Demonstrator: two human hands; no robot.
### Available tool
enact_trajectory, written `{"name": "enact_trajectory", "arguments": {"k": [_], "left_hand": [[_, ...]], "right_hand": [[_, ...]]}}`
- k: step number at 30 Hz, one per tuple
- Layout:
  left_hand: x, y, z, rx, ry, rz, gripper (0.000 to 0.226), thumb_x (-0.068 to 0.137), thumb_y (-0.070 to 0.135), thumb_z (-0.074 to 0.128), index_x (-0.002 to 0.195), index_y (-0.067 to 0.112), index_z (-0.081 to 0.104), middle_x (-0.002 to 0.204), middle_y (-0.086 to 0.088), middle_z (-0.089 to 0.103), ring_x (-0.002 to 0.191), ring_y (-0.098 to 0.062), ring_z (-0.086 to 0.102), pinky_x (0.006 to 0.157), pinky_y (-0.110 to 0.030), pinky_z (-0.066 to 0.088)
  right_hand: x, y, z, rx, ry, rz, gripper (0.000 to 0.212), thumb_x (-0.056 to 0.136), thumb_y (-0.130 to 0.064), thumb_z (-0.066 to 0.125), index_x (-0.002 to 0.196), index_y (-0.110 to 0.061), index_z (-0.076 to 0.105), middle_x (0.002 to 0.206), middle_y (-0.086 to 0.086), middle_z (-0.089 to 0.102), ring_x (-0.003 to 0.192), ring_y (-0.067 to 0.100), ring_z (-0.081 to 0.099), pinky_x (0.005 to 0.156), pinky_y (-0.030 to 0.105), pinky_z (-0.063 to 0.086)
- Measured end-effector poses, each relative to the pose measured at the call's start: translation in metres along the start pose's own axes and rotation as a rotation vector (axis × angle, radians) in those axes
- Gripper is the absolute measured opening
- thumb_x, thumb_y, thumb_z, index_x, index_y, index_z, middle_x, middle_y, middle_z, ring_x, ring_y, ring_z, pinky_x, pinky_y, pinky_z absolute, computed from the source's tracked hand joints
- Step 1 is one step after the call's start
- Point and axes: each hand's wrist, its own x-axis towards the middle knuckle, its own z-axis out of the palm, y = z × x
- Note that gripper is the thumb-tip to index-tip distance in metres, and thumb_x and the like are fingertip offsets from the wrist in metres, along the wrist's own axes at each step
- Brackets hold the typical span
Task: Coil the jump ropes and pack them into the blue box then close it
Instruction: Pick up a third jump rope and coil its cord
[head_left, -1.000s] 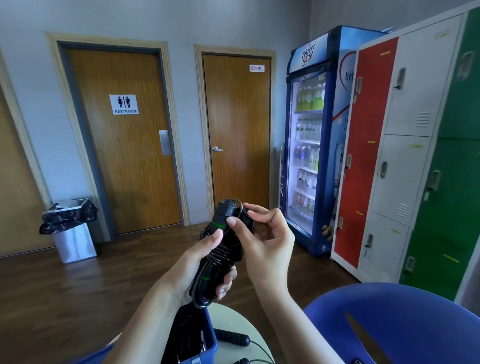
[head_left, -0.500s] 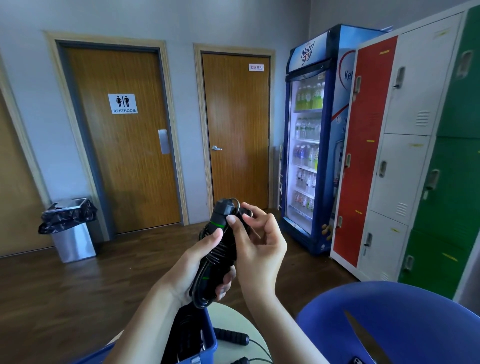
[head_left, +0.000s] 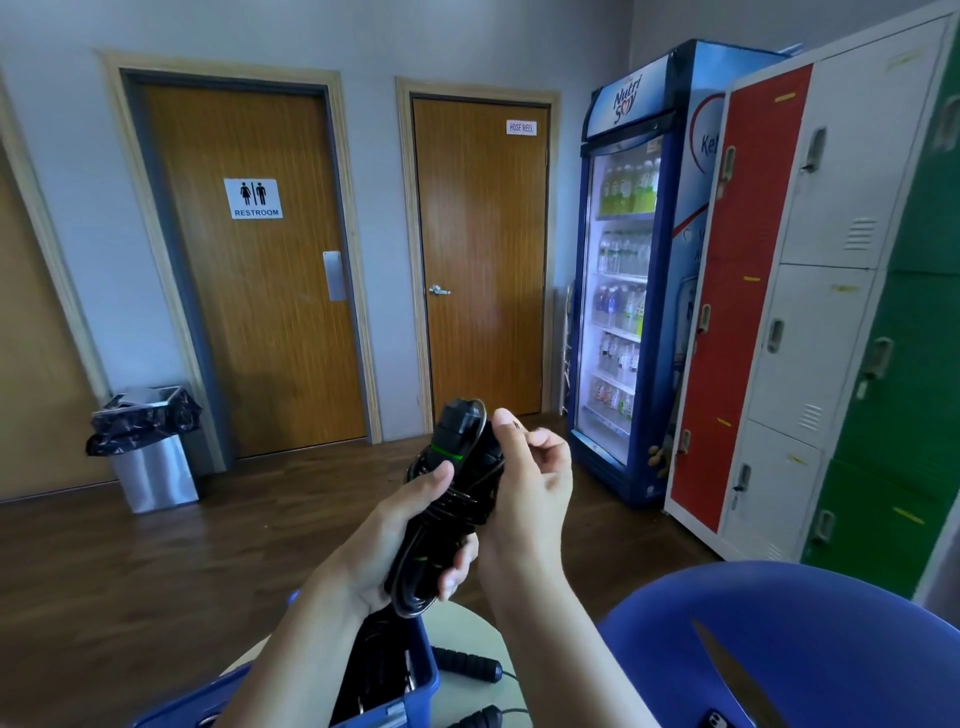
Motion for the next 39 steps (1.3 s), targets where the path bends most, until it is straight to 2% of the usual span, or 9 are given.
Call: {"name": "enact_trajectory", "arguments": {"k": [3,11,17,22,25,29,34,36,39], "left_hand": [[0.001,-0.001,-0.001,-0.030,-0.011,-0.006,0.060,0.064,0.063,0.075,0.093,0.011,0.071,0.063,-0.017,0.056,0.041,-0.023,0.052,0.047,-0.027,0.039],[0.005,-0.005,-0.002,-0.089,-0.018,-0.026,0.069,0.069,0.060,0.073,0.111,0.007,0.061,0.065,-0.019,0.054,0.044,-0.024,0.050,0.047,-0.028,0.041],[0.009,-0.006,0.003,-0.093,-0.063,-0.042,0.069,0.072,0.060,0.071,0.112,0.005,0.059,0.063,-0.019,0.053,0.044,-0.025,0.051,0.046,-0.030,0.043],[0.013,-0.007,0.006,-0.119,-0.065,-0.068,0.073,0.068,0.062,0.072,0.110,0.003,0.059,0.060,-0.019,0.053,0.045,-0.025,0.051,0.048,-0.030,0.043],[0.015,-0.011,0.010,-0.126,-0.039,-0.063,0.076,0.063,0.063,0.075,0.106,0.002,0.061,0.059,-0.019,0.053,0.043,-0.025,0.052,0.047,-0.030,0.044],[0.018,-0.012,0.012,-0.161,-0.008,-0.051,0.078,0.059,0.066,0.076,0.110,0.008,0.064,0.060,-0.019,0.053,0.040,-0.024,0.050,0.044,-0.028,0.045],[0.019,-0.003,0.010,-0.165,-0.049,-0.045,0.075,0.062,0.065,0.076,0.113,0.011,0.064,0.060,-0.019,0.054,0.040,-0.024,0.052,0.042,-0.028,0.047],[0.019,-0.003,0.009,-0.181,-0.070,-0.051,0.076,0.064,0.066,0.074,0.117,0.013,0.062,0.061,-0.019,0.055,0.041,-0.024,0.053,0.042,-0.029,0.048],[0.018,-0.006,0.009,-0.197,-0.086,-0.067,0.079,0.066,0.067,0.071,0.123,0.014,0.058,0.063,-0.019,0.055,0.042,-0.025,0.054,0.043,-0.029,0.048]], "right_hand": [[0.005,-0.002,0.001,-0.019,-0.094,0.101,0.013,0.089,-0.007,0.062,0.090,-0.017,0.055,0.089,0.004,0.064,0.087,0.022,0.061,0.088,0.045,0.051],[0.015,-0.019,-0.008,-0.114,-0.347,0.255,0.010,0.091,-0.009,0.054,0.100,-0.014,0.053,0.079,0.004,0.061,0.065,0.015,0.061,0.053,0.022,0.051],[0.027,-0.022,-0.022,-0.273,-0.482,0.233,0.009,0.079,-0.025,0.058,0.083,-0.018,0.054,0.082,0.005,0.056,0.084,0.025,0.052,0.069,0.035,0.041],[0.033,-0.026,-0.024,-0.272,-0.523,0.174,0.006,0.077,-0.024,0.056,0.078,-0.019,0.053,0.079,0.004,0.055,0.078,0.021,0.052,0.071,0.035,0.040],[0.033,-0.023,-0.028,-0.268,-0.541,0.117,0.009,0.076,-0.020,0.055,0.084,-0.016,0.052,0.087,0.010,0.053,0.085,0.026,0.050,0.076,0.039,0.039],[0.030,-0.018,-0.033,-0.286,-0.588,0.051,0.029,0.071,-0.007,0.055,0.098,-0.016,0.054,0.088,0.006,0.059,0.078,0.020,0.058,0.069,0.030,0.048],[0.029,-0.018,-0.032,-0.348,-0.555,0.090,0.042,0.077,-0.020,0.060,0.117,-0.009,0.051,0.095,0.007,0.062,0.088,0.020,0.059,0.077,0.032,0.047],[0.026,-0.018,-0.033,-0.354,-0.583,0.100,0.038,0.083,-0.021,0.061,0.116,-0.006,0.050,0.089,0.003,0.063,0.082,0.017,0.059,0.072,0.031,0.048],[0.018,-0.024,-0.038,-0.350,-0.619,0.108,0.025,0.088,-0.022,0.058,0.109,-0.011,0.049,0.075,-0.003,0.063,0.060,0.017,0.056,0.051,0.028,0.048]]}}
